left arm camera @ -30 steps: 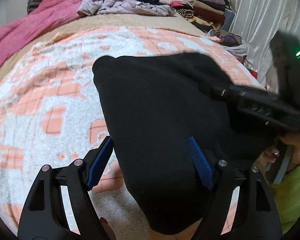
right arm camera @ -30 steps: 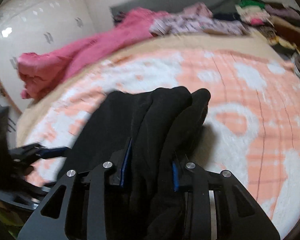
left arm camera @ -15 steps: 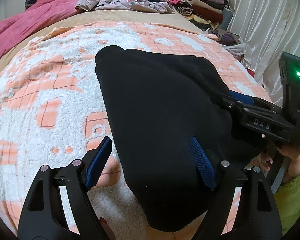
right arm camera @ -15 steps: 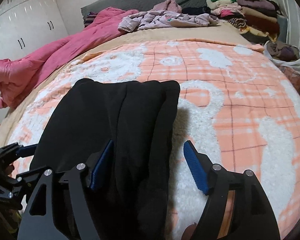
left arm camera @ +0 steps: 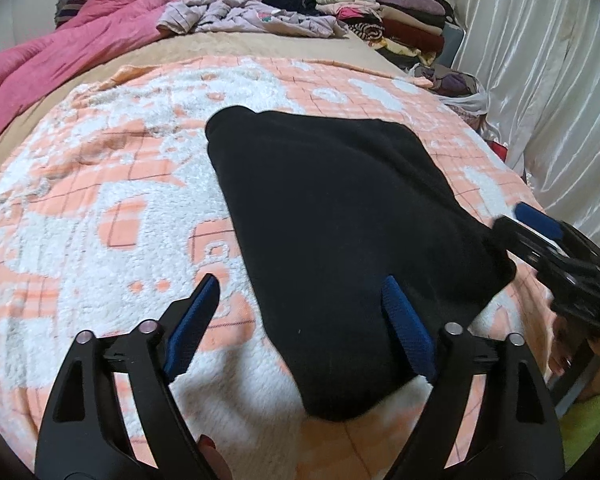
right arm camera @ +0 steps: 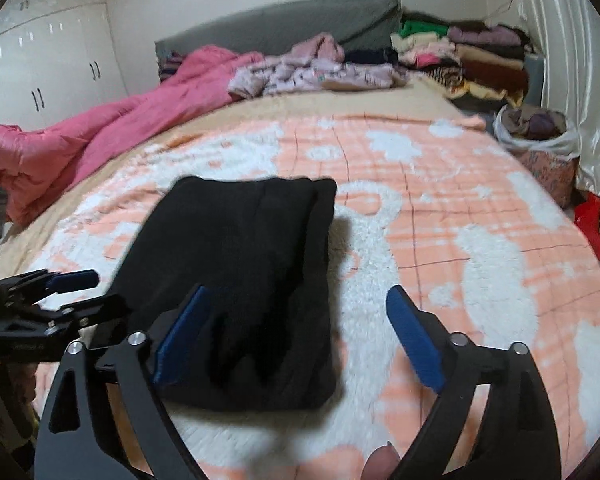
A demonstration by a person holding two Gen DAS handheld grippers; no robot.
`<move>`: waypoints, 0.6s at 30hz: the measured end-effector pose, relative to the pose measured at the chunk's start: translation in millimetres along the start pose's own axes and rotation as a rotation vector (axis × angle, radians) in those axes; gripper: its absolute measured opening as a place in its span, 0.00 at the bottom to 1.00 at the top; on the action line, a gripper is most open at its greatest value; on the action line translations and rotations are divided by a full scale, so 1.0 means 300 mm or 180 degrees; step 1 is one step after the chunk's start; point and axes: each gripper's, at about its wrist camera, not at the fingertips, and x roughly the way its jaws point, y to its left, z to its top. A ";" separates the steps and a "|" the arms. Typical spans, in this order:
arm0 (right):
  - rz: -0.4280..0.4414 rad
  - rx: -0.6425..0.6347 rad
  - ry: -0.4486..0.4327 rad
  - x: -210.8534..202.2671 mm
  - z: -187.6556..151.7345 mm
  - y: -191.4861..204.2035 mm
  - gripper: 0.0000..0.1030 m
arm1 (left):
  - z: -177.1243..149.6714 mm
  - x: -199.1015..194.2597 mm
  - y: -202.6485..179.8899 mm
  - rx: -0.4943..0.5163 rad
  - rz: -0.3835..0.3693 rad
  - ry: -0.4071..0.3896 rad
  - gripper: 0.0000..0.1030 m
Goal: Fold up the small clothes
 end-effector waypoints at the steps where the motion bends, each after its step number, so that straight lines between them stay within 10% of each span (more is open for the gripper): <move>1: -0.0012 -0.0005 -0.0046 -0.025 -0.007 0.008 0.92 | -0.006 -0.018 0.001 0.0001 0.0004 -0.0035 0.81; 18: -0.0235 -0.0084 -0.0666 -0.339 -0.136 0.158 0.96 | -0.155 -0.265 0.041 -0.0004 0.0165 -0.0447 0.91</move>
